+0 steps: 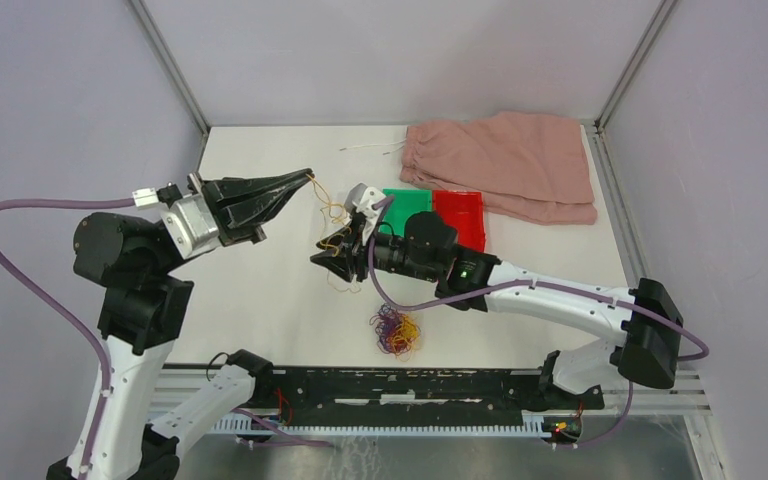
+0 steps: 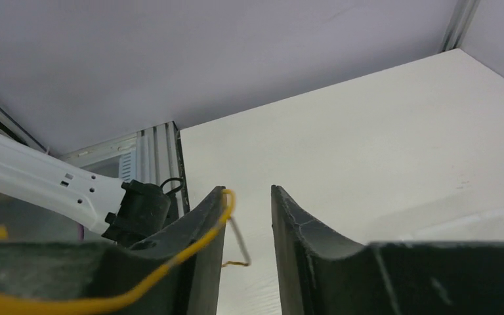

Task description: Untangle the cables

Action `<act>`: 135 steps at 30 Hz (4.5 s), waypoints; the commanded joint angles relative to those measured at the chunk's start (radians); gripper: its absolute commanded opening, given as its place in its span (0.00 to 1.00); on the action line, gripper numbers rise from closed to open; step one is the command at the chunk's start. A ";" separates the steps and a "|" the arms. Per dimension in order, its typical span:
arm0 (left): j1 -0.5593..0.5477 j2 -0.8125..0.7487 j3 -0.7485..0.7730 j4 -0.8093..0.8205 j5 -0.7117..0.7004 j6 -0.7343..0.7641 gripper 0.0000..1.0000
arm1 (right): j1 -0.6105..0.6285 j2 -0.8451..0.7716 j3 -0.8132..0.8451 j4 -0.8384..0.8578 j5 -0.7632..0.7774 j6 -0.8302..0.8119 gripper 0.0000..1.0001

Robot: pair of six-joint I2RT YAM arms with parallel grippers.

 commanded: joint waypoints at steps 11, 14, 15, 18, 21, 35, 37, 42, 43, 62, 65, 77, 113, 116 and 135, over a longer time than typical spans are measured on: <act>0.001 -0.148 -0.221 -0.318 0.076 0.218 0.36 | -0.178 -0.276 -0.162 -0.017 0.122 0.350 0.00; 0.000 -0.129 -0.245 -0.501 0.098 0.319 0.71 | -0.258 -0.331 -0.156 -0.138 0.107 0.440 0.00; -0.001 -0.122 -0.250 -0.548 0.088 0.341 0.74 | -0.283 -0.351 -0.156 -0.175 0.105 0.452 0.00; 0.000 -0.106 -0.244 -0.606 0.063 0.387 0.82 | -0.344 -0.411 -0.151 -0.284 0.127 0.441 0.00; 0.000 -0.103 -0.232 -0.632 0.046 0.408 0.84 | -0.380 -0.442 -0.107 -0.452 0.235 0.343 0.00; 0.000 -0.128 -0.225 -0.660 0.031 0.423 0.85 | -0.451 -0.301 -0.084 -0.787 0.608 0.104 0.00; 0.000 -0.129 -0.224 -0.659 0.033 0.423 0.85 | -0.453 -0.262 -0.071 -0.811 0.584 0.102 0.00; -0.001 -0.133 -0.224 -0.659 0.038 0.426 0.85 | -0.466 -0.191 -0.072 -0.820 0.565 0.101 0.00; 0.000 -0.135 -0.225 -0.659 0.038 0.426 0.85 | -0.471 -0.176 -0.069 -0.823 0.562 0.101 0.00; 0.000 -0.148 -0.221 -0.659 0.048 0.448 0.85 | -0.561 -0.092 0.049 -0.928 0.518 0.122 0.00; 0.001 -0.145 -0.216 -0.659 0.054 0.445 0.85 | -0.567 -0.052 0.061 -0.940 0.495 0.104 0.00; 0.000 -0.156 -0.209 -0.659 0.037 0.438 0.85 | -0.575 0.195 0.188 -1.009 0.490 0.070 0.00; -0.002 -0.120 -0.447 -0.008 0.065 0.120 0.99 | -0.542 -0.022 0.192 -0.562 0.087 0.134 0.01; -0.029 -0.039 -0.428 0.070 0.068 0.153 0.99 | -0.517 -0.072 0.170 -0.563 0.006 0.112 0.01; -0.285 0.075 -0.515 0.269 -0.357 0.155 0.99 | -0.339 -0.182 0.185 -0.476 -0.156 0.150 0.01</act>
